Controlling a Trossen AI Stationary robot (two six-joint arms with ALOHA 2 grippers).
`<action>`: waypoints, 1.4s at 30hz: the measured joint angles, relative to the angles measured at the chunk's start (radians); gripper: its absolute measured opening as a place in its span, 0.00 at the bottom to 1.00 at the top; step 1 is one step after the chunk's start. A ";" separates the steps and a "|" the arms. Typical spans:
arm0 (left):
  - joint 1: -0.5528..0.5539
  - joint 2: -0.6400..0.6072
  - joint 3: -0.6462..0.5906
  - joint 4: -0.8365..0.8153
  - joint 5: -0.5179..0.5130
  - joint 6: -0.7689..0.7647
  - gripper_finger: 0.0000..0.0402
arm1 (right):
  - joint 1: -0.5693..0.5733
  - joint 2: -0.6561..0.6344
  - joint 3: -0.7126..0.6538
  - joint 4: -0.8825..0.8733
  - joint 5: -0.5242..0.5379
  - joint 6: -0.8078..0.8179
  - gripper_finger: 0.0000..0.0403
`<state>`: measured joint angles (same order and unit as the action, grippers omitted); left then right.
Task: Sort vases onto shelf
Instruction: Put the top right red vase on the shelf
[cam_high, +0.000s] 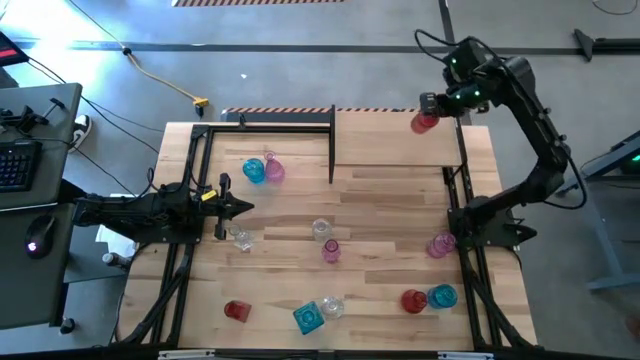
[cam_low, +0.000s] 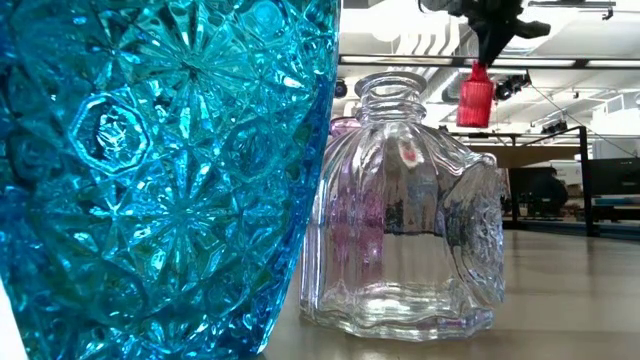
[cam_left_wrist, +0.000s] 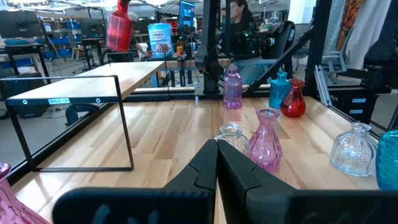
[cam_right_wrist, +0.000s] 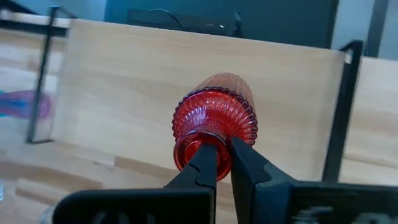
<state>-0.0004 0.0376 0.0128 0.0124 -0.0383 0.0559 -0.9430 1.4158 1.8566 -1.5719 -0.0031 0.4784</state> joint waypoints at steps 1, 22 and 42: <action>0.000 0.000 0.000 0.000 0.000 0.000 0.00 | -0.012 0.000 -0.007 0.000 -0.003 0.003 0.00; 0.000 0.000 0.000 0.000 0.000 0.000 0.00 | -0.111 -0.001 -0.072 0.001 -0.065 0.053 0.00; 0.000 0.000 0.000 0.000 0.000 0.000 0.00 | -0.043 0.067 -0.072 0.005 -0.056 0.179 0.00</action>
<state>-0.0002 0.0372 0.0124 0.0124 -0.0380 0.0559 -0.9856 1.4829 1.7847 -1.5665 -0.0589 0.6576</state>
